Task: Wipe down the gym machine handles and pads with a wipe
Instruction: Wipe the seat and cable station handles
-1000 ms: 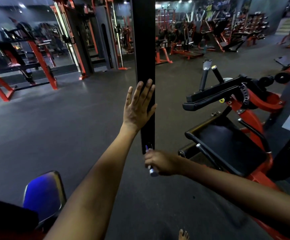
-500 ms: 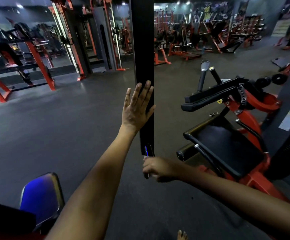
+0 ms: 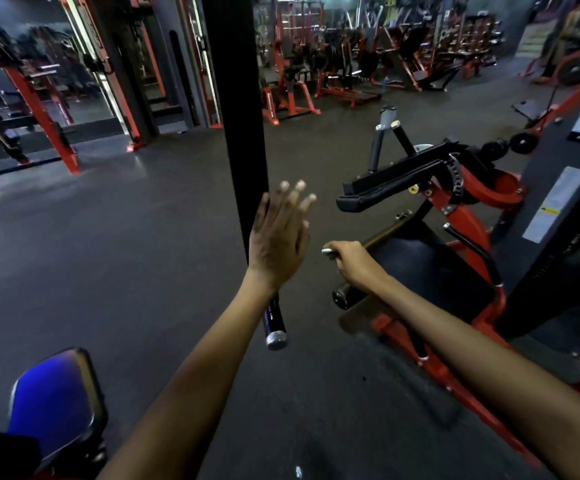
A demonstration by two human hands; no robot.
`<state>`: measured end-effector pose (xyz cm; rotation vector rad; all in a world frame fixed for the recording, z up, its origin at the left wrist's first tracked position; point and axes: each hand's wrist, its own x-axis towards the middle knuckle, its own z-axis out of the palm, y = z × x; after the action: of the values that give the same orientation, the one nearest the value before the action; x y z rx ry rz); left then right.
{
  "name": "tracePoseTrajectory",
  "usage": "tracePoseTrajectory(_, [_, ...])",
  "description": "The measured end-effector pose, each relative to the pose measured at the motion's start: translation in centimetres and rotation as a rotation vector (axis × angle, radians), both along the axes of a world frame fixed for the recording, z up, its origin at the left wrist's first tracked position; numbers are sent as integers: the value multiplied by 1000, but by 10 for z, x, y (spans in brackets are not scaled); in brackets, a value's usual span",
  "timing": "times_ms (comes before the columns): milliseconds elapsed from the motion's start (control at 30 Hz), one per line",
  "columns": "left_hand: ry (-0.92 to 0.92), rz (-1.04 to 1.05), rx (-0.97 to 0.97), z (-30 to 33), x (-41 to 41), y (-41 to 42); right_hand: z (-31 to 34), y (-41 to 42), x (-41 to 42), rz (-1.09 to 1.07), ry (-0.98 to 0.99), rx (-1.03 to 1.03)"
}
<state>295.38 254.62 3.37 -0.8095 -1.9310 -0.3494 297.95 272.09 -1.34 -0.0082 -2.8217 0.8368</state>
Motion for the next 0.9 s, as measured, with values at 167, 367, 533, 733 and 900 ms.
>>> tracePoseTrajectory(167, [-130,107,-29,-8,-12,36,33,34,-27,-58,-95,284])
tracePoseTrajectory(367, [-595,345,-147,-15,-36,86,56,77,-43,-56,-156,438])
tracePoseTrajectory(533, [-820,474,-114,-8,-46,122,61,105,-45,-29,-170,437])
tracePoseTrajectory(733, [-951,575,-65,-45,-30,144,39,124,-49,52,-193,434])
tracePoseTrajectory(900, [-1040,653,-92,-61,-52,154,26,136,-83,127,-205,434])
